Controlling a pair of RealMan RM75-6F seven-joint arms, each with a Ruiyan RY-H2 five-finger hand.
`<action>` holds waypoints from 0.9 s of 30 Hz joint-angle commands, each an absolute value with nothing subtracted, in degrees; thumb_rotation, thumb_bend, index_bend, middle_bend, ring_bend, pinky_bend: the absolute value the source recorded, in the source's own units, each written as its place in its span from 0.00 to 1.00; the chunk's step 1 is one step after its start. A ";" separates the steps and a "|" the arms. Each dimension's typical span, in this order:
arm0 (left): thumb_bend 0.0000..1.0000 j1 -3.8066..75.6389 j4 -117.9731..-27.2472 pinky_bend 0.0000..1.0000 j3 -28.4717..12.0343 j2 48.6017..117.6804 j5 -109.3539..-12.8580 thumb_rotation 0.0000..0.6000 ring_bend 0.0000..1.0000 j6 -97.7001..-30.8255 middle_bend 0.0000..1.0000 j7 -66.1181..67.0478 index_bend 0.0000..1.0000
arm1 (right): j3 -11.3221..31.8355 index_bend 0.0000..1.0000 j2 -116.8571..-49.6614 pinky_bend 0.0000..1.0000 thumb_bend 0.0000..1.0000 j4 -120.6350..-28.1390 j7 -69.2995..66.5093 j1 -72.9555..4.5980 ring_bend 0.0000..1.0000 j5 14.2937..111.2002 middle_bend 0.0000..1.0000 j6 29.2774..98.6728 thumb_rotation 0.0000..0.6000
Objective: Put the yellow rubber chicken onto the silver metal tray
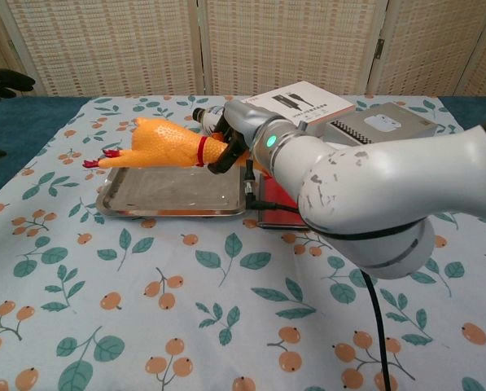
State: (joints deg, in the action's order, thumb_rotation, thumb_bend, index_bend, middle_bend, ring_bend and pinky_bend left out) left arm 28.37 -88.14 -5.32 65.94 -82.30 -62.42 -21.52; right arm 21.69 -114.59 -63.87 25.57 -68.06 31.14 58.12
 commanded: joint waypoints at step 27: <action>0.30 28.91 -88.29 0.00 -5.00 66.29 -82.83 1.00 0.00 -61.47 0.00 -22.72 0.00 | 25.77 0.09 -121.87 0.29 0.24 -50.60 31.82 -68.59 0.01 38.74 0.11 54.50 1.00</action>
